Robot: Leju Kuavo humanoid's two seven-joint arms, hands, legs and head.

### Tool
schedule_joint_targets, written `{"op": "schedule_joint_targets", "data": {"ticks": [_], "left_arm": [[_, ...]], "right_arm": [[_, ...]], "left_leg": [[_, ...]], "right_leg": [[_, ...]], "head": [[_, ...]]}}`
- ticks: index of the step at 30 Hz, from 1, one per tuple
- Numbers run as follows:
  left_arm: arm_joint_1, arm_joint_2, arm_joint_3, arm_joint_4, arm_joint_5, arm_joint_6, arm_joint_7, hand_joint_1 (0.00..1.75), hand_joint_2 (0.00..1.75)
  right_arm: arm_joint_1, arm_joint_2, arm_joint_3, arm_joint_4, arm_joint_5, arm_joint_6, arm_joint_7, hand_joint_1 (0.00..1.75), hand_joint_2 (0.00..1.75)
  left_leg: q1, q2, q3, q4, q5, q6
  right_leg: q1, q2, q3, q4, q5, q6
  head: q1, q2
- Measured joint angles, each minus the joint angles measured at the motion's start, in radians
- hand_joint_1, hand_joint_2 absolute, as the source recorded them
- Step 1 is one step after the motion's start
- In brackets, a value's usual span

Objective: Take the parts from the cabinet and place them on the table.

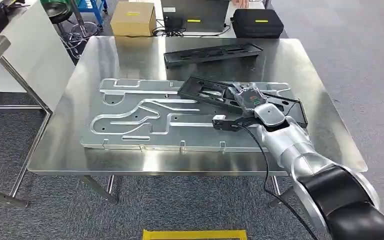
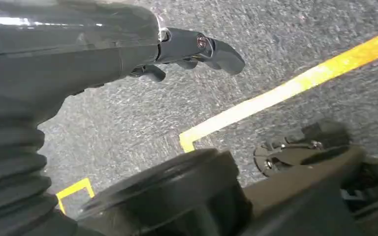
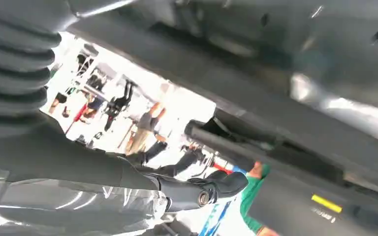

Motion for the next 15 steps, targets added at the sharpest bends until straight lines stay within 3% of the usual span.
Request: {"op": "schedule_joint_targets", "data": {"ticks": [1, 4, 5, 6, 7, 9, 10, 11, 12, 13, 15], "left_arm": [[-0.001, 0.0, 0.0, 0.0, -0.001, 0.001, 0.001, 0.0, 0.0], [0.005, 0.001, 0.0, 0.0, 0.004, 0.005, 0.002, 0.0, 0.0], [0.009, 0.002, 0.002, 0.0, 0.005, 0.006, 0.001, 0.0, 0.0], [0.011, 0.003, 0.002, 0.0, 0.006, 0.007, 0.0, 0.0, 0.0], [0.013, 0.004, 0.002, 0.0, 0.008, 0.007, -0.002, 0.0, 0.0], [0.017, 0.005, 0.004, 0.0, 0.011, 0.007, -0.002, 0.0, 0.0], [0.018, 0.005, 0.005, 0.0, 0.013, 0.007, -0.002, 0.0, 0.0], [0.019, 0.005, 0.006, 0.0, 0.015, 0.007, -0.002, 0.0, 0.0], [0.02, 0.005, 0.009, 0.0, 0.017, 0.007, -0.002, 0.0, 0.0], [0.021, 0.005, 0.011, 0.0, 0.017, 0.006, -0.002, 0.0, 0.0], [0.02, 0.006, 0.019, 0.0, 0.017, 0.004, -0.001, 0.0, 0.0]], "right_arm": [[-0.008, 0.0, 0.0, 0.0, 0.0, -0.002, 0.004, 0.0, 0.0], [-0.04, -0.006, 0.0, -0.007, -0.008, -0.015, -0.004, 0.0, 0.0], [-0.061, -0.008, 0.0, -0.014, -0.013, -0.014, -0.011, 0.0, 0.0], [-0.082, -0.009, 0.0, -0.021, -0.014, -0.012, -0.016, 0.0, 0.0], [-0.103, -0.012, 0.0, -0.027, -0.018, -0.008, -0.019, 0.0, 0.0], [-0.128, -0.019, 0.0, -0.034, -0.023, -0.008, -0.023, 0.0, 0.0], [-0.13, -0.021, -0.001, -0.04, -0.026, -0.017, -0.023, 0.0, 0.0], [-0.131, -0.023, -0.002, -0.046, -0.031, -0.027, -0.024, 0.0, 0.0], [-0.133, -0.03, -0.005, -0.06, -0.036, -0.038, -0.033, 0.0, 0.0], [-0.135, -0.044, -0.008, -0.087, -0.04, -0.044, -0.041, 0.0, 0.0], [-0.137, -0.099, -0.01, -0.184, -0.035, -0.058, -0.047, 0.0, 0.0]], "left_leg": [[-0.007, -0.001, -0.006, 0.007, -0.001, -0.005], [-0.005, -0.001, -0.011, 0.002, 0.008, -0.02], [-0.01, 0.0, -0.015, 0.005, 0.006, -0.026], [-0.006, 0.0, -0.022, 0.02, -0.018, -0.032], [-0.005, 0.001, -0.036, 0.063, -0.061, -0.036], [0.002, 0.001, -0.091, 0.227, -0.158, -0.043], [0.003, 0.001, -0.109, 0.29, -0.185, -0.046], [0.005, 0.001, -0.109, 0.314, -0.191, -0.047], [0.006, 0.001, -0.085, 0.289, -0.177, -0.047], [0.006, 0.001, -0.039, 0.219, -0.148, -0.045], [0.007, 0.001, 0.081, 0.03, -0.094, -0.035]], "right_leg": [[0.008, 0.001, 0.005, -0.006, 0.001, -0.004], [0.01, 0.003, -0.005, -0.002, 0.007, -0.015], [-0.001, 0.002, -0.008, -0.012, 0.014, -0.027], [-0.002, -0.001, -0.009, -0.016, 0.02, -0.033], [-0.003, -0.002, -0.013, -0.016, 0.024, -0.039], [0.0, -0.004, -0.026, -0.015, 0.034, -0.043], [0.002, -0.005, -0.033, -0.015, 0.04, -0.043], [0.002, -0.005, -0.041, -0.013, 0.046, -0.042], [0.002, -0.004, -0.049, -0.012, 0.052, -0.04], [0.002, -0.004, -0.058, -0.009, 0.059, -0.037], [0.002, -0.004, -0.068, -0.006, 0.071, -0.025]], "head": [[0.0, 0.0], [0.0, 0.0], [0.0, 0.0], [0.0, 0.0], [-0.001, 0.0], [0.0, 0.0], [0.0, 0.0], [0.0, 0.0], [0.0, 0.0], [0.0, 0.0], [0.0, 0.0]]}}
